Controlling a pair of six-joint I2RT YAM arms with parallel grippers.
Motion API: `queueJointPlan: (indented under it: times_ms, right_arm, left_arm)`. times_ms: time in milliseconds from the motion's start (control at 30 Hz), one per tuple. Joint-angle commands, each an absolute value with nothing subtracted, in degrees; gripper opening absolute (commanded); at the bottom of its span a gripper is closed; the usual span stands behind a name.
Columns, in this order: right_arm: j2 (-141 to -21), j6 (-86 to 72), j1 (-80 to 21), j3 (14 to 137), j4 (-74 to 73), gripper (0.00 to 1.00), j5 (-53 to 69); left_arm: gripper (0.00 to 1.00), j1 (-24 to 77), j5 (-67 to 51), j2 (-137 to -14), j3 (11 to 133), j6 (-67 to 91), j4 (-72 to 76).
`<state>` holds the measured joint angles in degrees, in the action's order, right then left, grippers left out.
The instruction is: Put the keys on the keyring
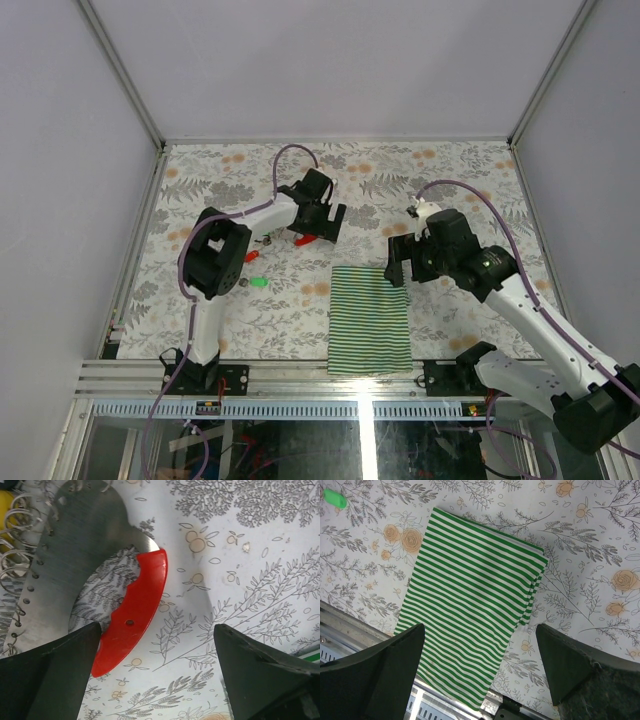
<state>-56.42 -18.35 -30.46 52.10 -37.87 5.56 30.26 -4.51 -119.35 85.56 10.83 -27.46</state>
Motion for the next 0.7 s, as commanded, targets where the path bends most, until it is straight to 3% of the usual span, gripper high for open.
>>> queueJointPlan:
  times_ms: [0,667]
  right_arm:
    - [-54.27,-17.47,-30.17,52.3,-37.73,1.0,5.54]
    - [-46.32,-22.13,-30.16,50.32,-42.04,1.0,2.33]
  left_arm:
    - [0.98,32.76,-4.88,-119.8,84.41,13.31,-27.95]
    - [0.98,41.31,-12.53,-131.95,108.3,17.23,-26.53]
